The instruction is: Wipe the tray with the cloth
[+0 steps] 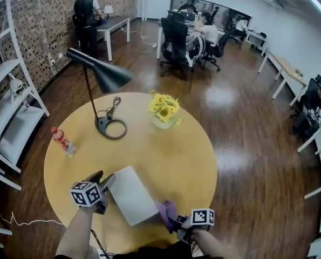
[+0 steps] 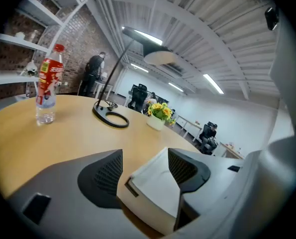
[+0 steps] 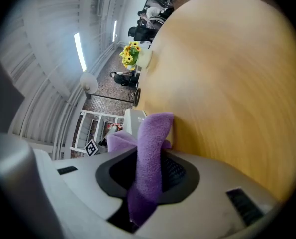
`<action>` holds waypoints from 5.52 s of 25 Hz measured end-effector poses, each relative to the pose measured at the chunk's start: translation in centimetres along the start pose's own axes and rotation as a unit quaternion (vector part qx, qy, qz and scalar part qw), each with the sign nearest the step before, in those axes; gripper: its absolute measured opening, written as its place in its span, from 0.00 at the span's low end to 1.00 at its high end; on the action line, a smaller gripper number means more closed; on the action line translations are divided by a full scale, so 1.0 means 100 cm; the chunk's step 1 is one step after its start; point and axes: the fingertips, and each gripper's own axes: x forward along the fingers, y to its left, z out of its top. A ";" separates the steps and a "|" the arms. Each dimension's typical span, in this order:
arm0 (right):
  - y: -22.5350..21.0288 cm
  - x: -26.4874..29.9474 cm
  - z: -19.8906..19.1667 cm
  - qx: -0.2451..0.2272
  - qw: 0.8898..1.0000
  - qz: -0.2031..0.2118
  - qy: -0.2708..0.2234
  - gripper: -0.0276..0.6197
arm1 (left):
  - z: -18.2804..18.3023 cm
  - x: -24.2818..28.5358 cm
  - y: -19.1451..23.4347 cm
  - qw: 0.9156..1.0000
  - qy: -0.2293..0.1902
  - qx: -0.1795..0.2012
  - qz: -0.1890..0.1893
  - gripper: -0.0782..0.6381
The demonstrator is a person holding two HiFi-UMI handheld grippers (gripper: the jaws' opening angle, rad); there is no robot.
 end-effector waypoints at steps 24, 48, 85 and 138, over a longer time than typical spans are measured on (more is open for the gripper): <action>0.034 0.062 0.092 -0.015 0.995 0.005 -0.094 0.18 | -0.060 -0.099 -0.015 0.997 0.064 -0.042 -0.028 0.48; 0.020 0.058 0.104 -0.035 0.997 0.022 -0.068 0.18 | -0.103 -0.130 -0.065 0.993 0.050 -0.109 -0.013 0.48; 0.037 0.090 0.129 -0.056 0.991 -0.029 -0.116 0.19 | -0.102 -0.131 -0.081 0.991 0.047 -0.100 -0.075 0.48; 0.009 -0.013 0.107 0.033 0.983 0.013 -0.181 0.18 | -0.128 -0.052 -0.191 0.970 0.101 -0.187 -0.122 0.43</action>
